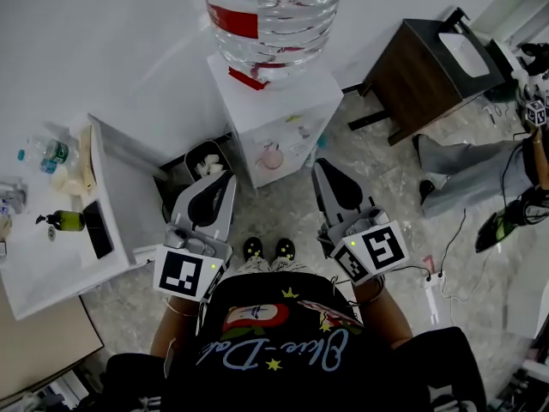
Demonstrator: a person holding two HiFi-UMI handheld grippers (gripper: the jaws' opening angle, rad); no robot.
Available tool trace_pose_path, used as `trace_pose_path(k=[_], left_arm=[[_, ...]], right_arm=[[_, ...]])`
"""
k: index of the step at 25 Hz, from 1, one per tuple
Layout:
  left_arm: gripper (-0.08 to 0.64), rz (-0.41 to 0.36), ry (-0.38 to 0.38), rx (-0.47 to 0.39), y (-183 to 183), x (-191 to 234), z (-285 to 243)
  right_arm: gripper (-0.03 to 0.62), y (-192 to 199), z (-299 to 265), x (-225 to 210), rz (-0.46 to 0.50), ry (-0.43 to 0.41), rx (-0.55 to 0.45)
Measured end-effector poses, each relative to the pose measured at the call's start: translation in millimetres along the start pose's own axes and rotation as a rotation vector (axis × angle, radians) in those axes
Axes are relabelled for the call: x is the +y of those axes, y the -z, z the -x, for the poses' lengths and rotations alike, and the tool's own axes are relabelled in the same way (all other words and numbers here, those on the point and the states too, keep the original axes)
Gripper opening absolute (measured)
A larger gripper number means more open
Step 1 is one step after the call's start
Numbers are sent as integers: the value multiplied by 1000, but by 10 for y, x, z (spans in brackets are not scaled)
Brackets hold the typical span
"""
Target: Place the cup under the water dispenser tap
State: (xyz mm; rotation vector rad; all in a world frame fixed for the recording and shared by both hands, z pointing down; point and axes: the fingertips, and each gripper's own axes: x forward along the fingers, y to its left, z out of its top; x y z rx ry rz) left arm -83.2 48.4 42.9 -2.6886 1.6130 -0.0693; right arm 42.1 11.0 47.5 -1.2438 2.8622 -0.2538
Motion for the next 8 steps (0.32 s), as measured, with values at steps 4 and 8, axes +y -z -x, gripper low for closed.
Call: trace_pose_path(k=[4, 8], left_arm=[[-3, -15, -17, 20, -128, 4, -57], [-3, -21, -37, 50, -221, 28, -60]], right_arm=[[15, -149, 32, -60, -2, 6, -6], [15, -283, 44, -56, 0, 2, -11]])
